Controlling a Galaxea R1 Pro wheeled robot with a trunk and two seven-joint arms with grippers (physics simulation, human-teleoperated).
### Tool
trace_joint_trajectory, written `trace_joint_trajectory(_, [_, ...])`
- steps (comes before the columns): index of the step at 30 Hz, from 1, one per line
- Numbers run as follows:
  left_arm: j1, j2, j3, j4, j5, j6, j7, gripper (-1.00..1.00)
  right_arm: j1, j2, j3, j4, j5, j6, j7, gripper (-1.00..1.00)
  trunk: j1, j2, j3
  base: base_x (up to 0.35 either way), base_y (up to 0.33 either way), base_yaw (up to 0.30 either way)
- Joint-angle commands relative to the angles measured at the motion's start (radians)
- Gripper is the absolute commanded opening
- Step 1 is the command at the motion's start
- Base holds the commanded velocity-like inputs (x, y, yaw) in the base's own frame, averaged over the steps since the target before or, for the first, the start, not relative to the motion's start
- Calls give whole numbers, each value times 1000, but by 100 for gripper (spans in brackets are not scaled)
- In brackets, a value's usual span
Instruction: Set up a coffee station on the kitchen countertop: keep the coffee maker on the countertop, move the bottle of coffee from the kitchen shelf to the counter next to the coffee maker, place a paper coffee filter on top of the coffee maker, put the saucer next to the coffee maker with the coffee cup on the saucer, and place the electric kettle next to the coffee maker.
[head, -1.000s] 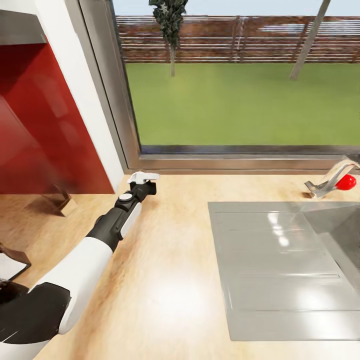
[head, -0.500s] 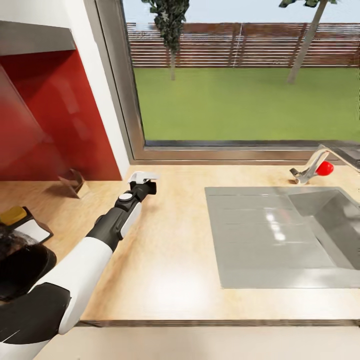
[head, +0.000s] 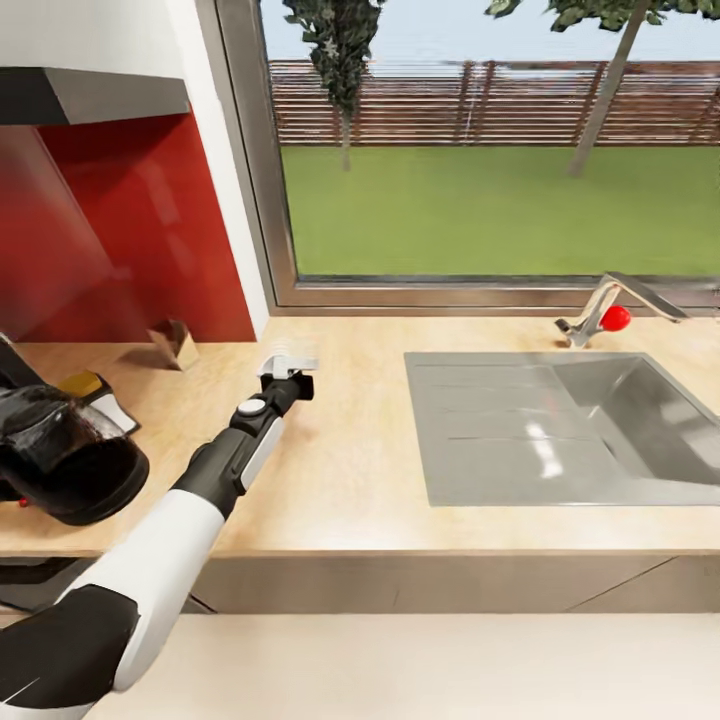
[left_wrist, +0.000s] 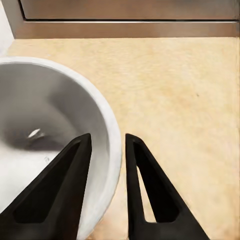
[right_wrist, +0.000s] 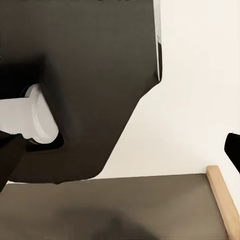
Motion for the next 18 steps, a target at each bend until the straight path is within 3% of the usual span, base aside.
trace_joint_trajectory(1, [12, 0, -5, -16, 9, 4, 11, -100, -1, 0, 8, 1, -11, -4, 4, 100, 0, -2, 0, -336, 0, 0])
trace_joint_trajectory(9, [45, -1, -8, -173, 8, 18, 9, -100, -1, 0, 8, 1, -12, -4, 4, 100, 0, -2, 13, -93, 0, 0])
trace_joint_trajectory(15, [46, -1, -50, -180, 8, 79, 10, -100, -1, 0, 8, 0, -14, -4, 4, 100, 0, -2, 19, 0, 0, 0])
trace_joint_trajectory(18, [46, 5, -64, -280, 5, 98, 12, -100, -1, 0, 7, -3, -15, -4, 4, 100, 0, -2, 19, 0, 0, 0])
